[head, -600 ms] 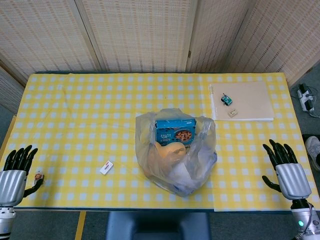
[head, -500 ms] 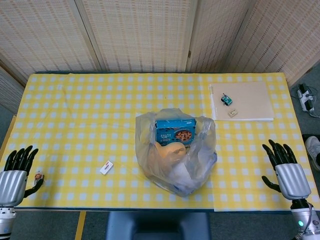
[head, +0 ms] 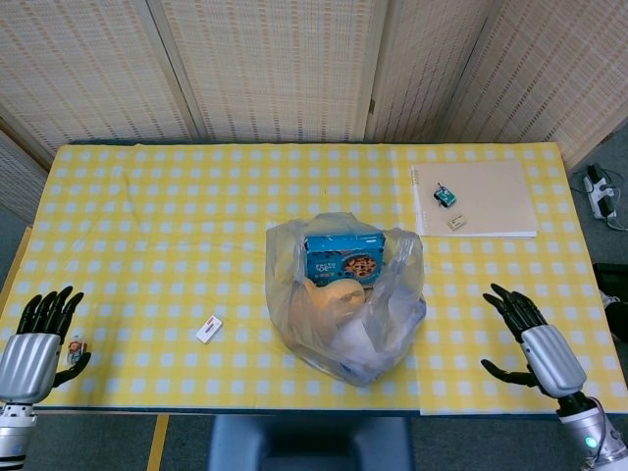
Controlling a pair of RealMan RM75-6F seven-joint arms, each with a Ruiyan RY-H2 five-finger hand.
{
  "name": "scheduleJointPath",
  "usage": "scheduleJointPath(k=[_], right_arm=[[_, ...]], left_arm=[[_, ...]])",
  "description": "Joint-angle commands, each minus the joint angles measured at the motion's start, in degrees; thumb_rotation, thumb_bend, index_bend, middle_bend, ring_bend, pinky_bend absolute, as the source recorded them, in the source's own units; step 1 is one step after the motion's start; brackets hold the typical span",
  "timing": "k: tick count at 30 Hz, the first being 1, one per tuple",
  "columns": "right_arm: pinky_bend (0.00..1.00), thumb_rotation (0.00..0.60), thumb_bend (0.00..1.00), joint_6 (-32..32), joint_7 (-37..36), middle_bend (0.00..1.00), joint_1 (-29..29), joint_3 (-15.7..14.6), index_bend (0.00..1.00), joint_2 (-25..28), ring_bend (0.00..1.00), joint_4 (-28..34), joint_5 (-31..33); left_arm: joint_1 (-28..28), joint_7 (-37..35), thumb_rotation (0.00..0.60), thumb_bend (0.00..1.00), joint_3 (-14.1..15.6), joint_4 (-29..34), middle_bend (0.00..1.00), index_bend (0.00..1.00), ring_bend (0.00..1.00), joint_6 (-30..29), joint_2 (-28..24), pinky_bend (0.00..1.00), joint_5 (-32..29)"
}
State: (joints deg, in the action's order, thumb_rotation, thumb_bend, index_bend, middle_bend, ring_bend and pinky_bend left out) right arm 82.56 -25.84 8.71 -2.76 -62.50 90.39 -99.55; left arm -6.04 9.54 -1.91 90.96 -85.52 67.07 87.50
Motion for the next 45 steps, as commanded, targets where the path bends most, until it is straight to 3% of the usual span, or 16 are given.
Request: scheduleJointPath(k=[1, 11, 24, 32, 45], right_arm=[[0.00, 0.600, 0.26, 3.7, -21.4, 0.00, 4.3, -3.5, 0.00, 1.6, 0.00, -2.7, -9.1], [0.00, 0.600, 0.26, 6.1, -44.8, 0.00, 10.5, -4.6, 0.00, 1.5, 0.00, -4.0, -11.5], [0.03, 0.600, 0.26, 2.1, -67.5, 0.00, 18.7, -2.9, 0.00, 2.2, 0.07, -3.3, -6.6], [0.04, 0.600, 0.26, -0.4, -74.6, 0.00, 22.1, -2.3, 0.00, 1.0, 0.08, -3.6, -5.2], [0.05, 0.600, 0.26, -1.6, -80.0, 0.00, 25.7, -2.5, 0.00, -0.8, 0.07, -4.3, -5.5]], left_arm=[[0.1, 0.4, 0.600, 0.28, 0.0, 0.2, 0.06, 0.03, 0.00, 0.3, -0.2, 0.00, -0.7], [-0.4, -1.1, 0.600, 0.28, 0.1, 0.0, 0.06, 0.03, 0.00, 1.3, -0.5, 0.00, -0.6], [-0.8, -1.2, 0.600, 0.28, 0.1, -0.3, 0.06, 0.00, 0.01, 2.9, -0.4, 0.00, -2.0], [-0.5, -1.3, 0.600, 0.28, -0.1, 0.0, 0.06, 0.00, 0.01, 2.1, -0.7, 0.00, -2.0], [-0.1, -2.1, 0.600, 0.28, -0.2, 0.2, 0.06, 0.00, 0.01, 1.0, -1.3, 0.00, -1.9]])
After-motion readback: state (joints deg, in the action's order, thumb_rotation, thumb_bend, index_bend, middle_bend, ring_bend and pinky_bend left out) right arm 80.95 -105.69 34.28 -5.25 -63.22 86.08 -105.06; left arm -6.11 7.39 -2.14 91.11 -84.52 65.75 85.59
